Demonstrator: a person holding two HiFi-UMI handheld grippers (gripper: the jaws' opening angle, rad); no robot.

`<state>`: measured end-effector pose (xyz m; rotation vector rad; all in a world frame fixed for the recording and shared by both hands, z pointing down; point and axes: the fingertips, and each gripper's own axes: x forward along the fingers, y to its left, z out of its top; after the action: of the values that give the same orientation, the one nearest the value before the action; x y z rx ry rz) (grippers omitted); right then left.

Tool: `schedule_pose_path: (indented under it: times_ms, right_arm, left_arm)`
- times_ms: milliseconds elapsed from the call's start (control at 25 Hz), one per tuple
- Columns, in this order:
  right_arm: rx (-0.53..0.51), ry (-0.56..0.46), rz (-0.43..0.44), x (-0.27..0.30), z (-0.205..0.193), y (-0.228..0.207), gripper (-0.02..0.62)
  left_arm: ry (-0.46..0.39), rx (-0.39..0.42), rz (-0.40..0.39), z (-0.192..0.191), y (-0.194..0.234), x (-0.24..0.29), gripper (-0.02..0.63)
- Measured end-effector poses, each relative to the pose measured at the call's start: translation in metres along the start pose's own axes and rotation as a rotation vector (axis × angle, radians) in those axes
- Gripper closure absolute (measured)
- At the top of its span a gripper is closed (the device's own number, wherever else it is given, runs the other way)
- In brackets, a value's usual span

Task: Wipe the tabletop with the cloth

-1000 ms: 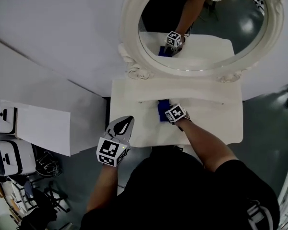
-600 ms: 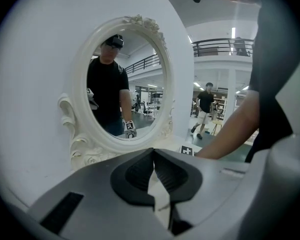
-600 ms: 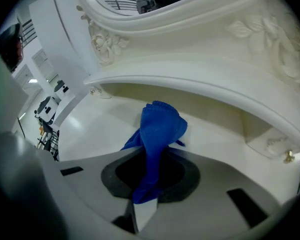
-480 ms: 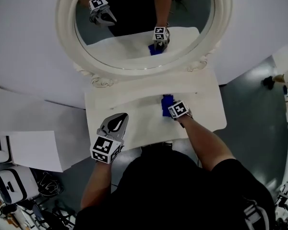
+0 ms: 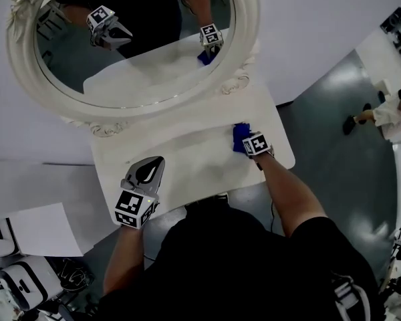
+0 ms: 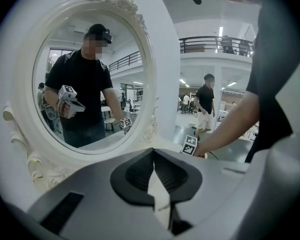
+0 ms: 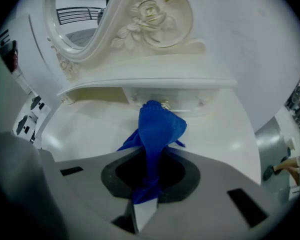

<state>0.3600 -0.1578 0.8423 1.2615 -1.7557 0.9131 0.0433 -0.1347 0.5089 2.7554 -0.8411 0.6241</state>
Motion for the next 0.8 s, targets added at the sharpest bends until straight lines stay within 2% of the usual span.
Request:
schedule_pose_path:
  times_ms: [200,400,640,800]
  right_arm:
    - [0.075,-0.002,-0.055,-0.019,-0.024,-0.054,0.552]
    - [0.117,-0.004,-0.101,-0.033,-0.043,-0.085,0.552]
    - [0.128,0.021,-0.134,-0.039,-0.055,-0.097,0.552]
    - [0.115,0.021,-0.143,-0.040,-0.040,-0.086,0.552]
  left_arm:
    - [0.005,0.014,-0.035,0.009,-0.014,0.022,0.592]
    - [0.012,0.022,-0.054,0.013,-0.022,0.034,0.592]
    - [0.007,0.019,-0.058,0.015,-0.029,0.037,0.592]
    - [-0.006,0.011,-0.038,0.015,-0.025,0.026,0.592]
